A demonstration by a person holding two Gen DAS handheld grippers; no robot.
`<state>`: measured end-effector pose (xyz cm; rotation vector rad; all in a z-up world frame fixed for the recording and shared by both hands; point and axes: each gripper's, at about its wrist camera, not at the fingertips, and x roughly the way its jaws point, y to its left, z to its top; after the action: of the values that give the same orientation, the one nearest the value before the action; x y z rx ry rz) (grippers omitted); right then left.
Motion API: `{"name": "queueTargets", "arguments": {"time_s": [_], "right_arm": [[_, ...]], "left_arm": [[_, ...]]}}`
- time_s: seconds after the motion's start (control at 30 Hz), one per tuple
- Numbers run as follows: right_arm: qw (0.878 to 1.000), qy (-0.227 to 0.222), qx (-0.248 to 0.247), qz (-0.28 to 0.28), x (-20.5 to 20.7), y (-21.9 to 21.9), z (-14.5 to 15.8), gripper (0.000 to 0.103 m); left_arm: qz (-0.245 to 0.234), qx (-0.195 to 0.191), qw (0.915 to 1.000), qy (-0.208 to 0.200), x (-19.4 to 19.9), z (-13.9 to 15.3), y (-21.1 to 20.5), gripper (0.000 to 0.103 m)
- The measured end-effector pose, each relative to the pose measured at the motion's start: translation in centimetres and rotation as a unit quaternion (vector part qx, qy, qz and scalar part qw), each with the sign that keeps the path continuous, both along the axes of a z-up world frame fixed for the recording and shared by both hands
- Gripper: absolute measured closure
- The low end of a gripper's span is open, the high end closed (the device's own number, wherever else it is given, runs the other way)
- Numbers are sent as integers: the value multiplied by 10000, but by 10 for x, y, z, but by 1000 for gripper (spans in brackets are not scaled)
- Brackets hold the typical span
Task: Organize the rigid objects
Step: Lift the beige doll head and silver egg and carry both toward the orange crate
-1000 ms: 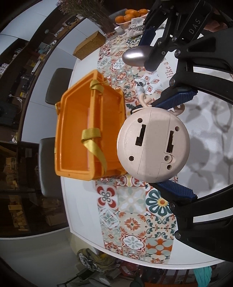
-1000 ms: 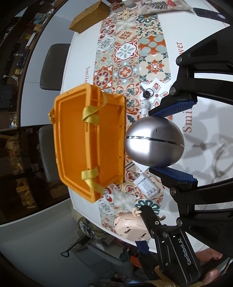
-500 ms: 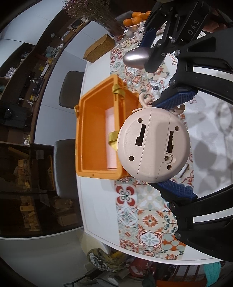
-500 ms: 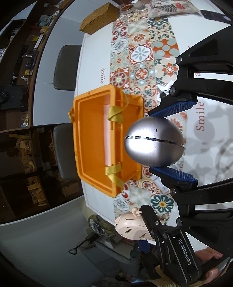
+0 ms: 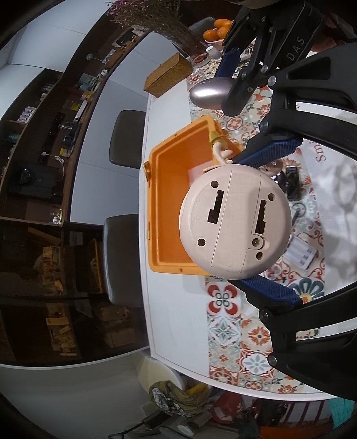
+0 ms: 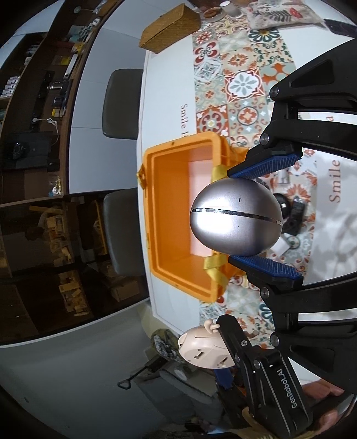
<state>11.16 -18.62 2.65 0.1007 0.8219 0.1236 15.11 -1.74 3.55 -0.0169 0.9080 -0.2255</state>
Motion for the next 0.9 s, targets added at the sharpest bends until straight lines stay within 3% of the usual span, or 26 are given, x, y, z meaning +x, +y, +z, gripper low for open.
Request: {"name": "queueTargets", "arguments": {"time_s": [0.9], "right_arm": [[9994, 223, -188, -163, 85, -8, 5, 48]], "left_arm": [[-88, 286, 9995, 119, 84, -2, -9, 29]]}}
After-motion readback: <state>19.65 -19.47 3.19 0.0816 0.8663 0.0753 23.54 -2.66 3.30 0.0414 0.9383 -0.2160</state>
